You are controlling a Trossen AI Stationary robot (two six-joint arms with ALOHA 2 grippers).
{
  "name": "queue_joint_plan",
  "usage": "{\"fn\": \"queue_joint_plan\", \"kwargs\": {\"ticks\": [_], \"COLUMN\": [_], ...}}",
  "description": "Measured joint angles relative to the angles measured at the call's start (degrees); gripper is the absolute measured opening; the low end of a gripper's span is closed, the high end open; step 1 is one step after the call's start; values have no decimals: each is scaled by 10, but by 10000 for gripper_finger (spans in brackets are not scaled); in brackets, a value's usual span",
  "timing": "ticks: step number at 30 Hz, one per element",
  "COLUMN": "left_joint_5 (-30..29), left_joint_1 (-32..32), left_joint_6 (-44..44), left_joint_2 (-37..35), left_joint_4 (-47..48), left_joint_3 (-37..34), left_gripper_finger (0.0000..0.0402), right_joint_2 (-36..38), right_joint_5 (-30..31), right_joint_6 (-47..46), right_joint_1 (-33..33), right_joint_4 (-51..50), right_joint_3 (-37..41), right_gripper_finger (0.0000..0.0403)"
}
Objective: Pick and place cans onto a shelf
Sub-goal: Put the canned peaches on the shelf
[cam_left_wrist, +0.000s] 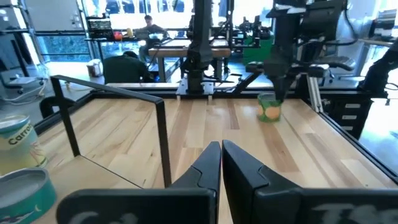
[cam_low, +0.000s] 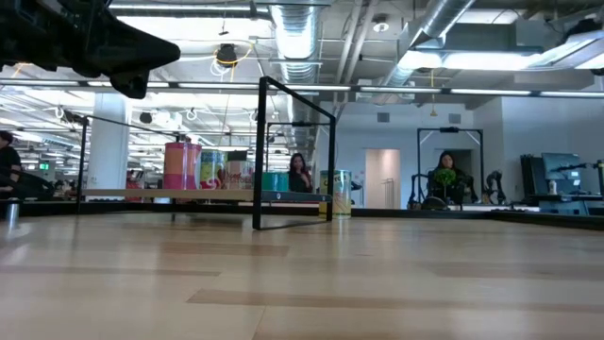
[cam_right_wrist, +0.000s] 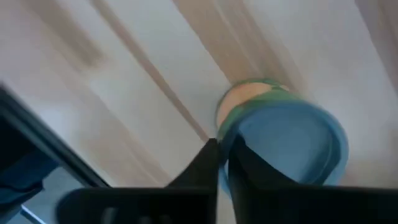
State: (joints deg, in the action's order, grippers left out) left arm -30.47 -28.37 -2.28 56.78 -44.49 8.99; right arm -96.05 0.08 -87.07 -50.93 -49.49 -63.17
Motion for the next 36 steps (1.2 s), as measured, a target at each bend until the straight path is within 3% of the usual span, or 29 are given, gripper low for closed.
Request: {"fn": "queue_joint_plan", "kwargs": {"ticks": [2, 9, 20, 28, 36], "left_joint_5": [-9, -13, -14, -14, -10], "left_joint_1": [-4, -7, -7, -7, -7], "left_joint_6": [0, -7, -7, -7, -7], "left_joint_2": [0, -3, -3, -3, -3], "left_joint_4": [0, 0, 4, 4, 10], "left_joint_3": [0, 0, 0, 0, 0], "left_gripper_finger": [6, 6, 6, 6, 6], "right_joint_2": [0, -9, -213, -327, -364], "right_joint_5": [16, 36, 43, 37, 33], "right_joint_6": [66, 283, 683, 797, 818], "right_joint_1": [22, 128, 276, 311, 323], "right_joint_4": [4, 41, 59, 25, 21], "right_joint_3": [-19, -75, -313, -467, -516], "right_gripper_finger": [12, 24, 24, 23, 62]}}
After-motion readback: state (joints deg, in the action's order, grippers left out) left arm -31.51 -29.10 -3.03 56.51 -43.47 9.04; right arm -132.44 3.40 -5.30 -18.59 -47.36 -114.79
